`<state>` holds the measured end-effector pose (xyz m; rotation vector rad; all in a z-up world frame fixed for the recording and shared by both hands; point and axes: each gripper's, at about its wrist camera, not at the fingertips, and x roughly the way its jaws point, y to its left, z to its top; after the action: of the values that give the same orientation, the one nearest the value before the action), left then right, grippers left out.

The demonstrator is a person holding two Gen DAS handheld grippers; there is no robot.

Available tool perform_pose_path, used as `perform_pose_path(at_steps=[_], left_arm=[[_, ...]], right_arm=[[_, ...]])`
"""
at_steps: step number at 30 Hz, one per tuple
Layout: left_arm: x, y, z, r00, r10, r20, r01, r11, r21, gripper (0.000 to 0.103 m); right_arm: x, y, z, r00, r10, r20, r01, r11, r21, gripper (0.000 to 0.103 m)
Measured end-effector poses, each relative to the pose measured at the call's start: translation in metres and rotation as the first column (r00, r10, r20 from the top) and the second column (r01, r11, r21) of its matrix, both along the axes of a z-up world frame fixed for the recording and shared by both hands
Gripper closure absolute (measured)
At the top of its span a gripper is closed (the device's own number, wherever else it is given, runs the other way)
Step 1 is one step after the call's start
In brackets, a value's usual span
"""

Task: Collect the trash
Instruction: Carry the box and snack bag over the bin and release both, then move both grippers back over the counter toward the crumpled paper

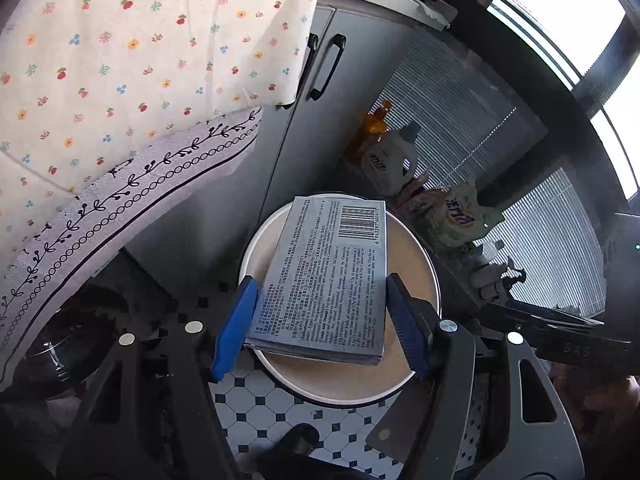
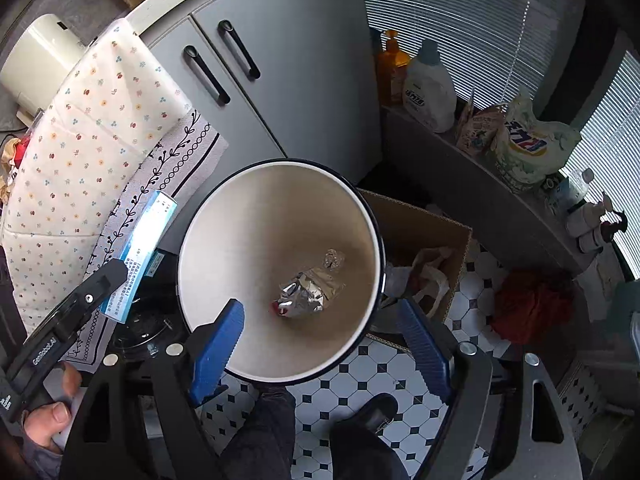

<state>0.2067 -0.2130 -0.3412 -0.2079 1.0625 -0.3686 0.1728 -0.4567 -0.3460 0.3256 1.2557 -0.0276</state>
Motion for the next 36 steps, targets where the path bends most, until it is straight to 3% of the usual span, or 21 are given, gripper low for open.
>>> perform_pose_path(at_steps=[11,14,19,22,25,36], left_arm=[[0.024,-0.055,-0.032,0.987,-0.12,-0.103,0.128,0.988,0.081,0.036],[0.028,-0.058,-0.031,0.986,-0.115,-0.123,0.122,0.991,0.054,0.02],[0.03,-0.047,-0.003,0.99,-0.097,-0.107,0.099,0.995,0.012,0.006],[0.031,-0.038,0.016,0.987,-0.118,-0.113,0.117,0.993,-0.016,0.006],[0.03,-0.023,0.045,0.986,-0.157,-0.065,0.156,0.988,-0.021,0.006],[0.044,0.071,0.145,0.994,-0.086,0.069,0.092,0.992,-0.088,0.006]], right_arm=[[-0.06,-0.049,0.022,0.982,-0.185,0.027,0.184,0.983,0.018,0.022],[-0.075,-0.056,0.027,0.975,-0.222,0.028,0.222,0.975,0.018,0.022],[-0.086,-0.058,0.042,0.966,-0.253,0.046,0.252,0.968,0.022,0.015],[-0.085,-0.053,0.059,0.963,-0.257,0.077,0.258,0.966,0.004,0.01],[-0.08,-0.046,0.078,0.954,-0.272,0.124,0.27,0.962,0.03,0.008],[-0.016,0.028,0.154,0.949,-0.168,0.266,0.152,0.985,0.079,0.008]])
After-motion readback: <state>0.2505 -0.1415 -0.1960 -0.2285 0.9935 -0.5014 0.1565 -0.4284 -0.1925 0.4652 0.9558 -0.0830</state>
